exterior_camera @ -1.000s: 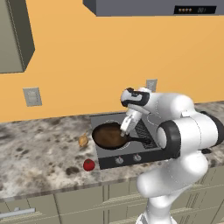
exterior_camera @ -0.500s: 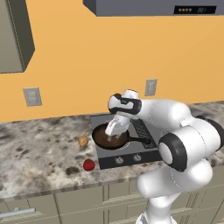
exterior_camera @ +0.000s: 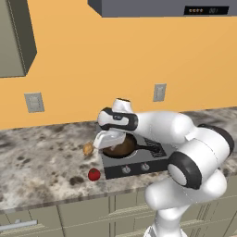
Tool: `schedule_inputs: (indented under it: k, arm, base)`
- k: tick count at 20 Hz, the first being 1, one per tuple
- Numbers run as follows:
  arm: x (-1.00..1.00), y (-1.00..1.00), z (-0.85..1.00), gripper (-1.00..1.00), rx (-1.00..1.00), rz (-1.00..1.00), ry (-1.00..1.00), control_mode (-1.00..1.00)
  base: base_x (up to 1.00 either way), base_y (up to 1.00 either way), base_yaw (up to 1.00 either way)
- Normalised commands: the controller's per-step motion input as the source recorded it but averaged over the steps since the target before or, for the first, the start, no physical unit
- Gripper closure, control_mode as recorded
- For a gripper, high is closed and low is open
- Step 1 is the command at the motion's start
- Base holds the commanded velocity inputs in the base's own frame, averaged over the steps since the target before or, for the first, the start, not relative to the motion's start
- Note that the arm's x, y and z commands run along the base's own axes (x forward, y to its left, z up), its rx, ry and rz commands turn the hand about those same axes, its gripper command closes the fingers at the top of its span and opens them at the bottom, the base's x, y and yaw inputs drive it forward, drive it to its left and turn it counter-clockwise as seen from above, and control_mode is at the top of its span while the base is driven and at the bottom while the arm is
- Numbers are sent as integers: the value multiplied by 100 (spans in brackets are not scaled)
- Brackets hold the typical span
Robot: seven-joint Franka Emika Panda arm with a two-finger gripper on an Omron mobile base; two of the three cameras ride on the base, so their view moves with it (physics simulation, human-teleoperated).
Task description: Place the pan on the front left burner on the stove. Then place the tomato and the onion in the pan and turn on the front left burner.
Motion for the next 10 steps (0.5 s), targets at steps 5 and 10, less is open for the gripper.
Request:
schedule_inputs:
  k: [5,10]
  arm:
    - [-18,42,0,-100,-7,-11,0,-100]
    - [-8,17,-20,-100,-1,-6,0,-100]
  base:
    - [0,0,0]
    - [0,0,0]
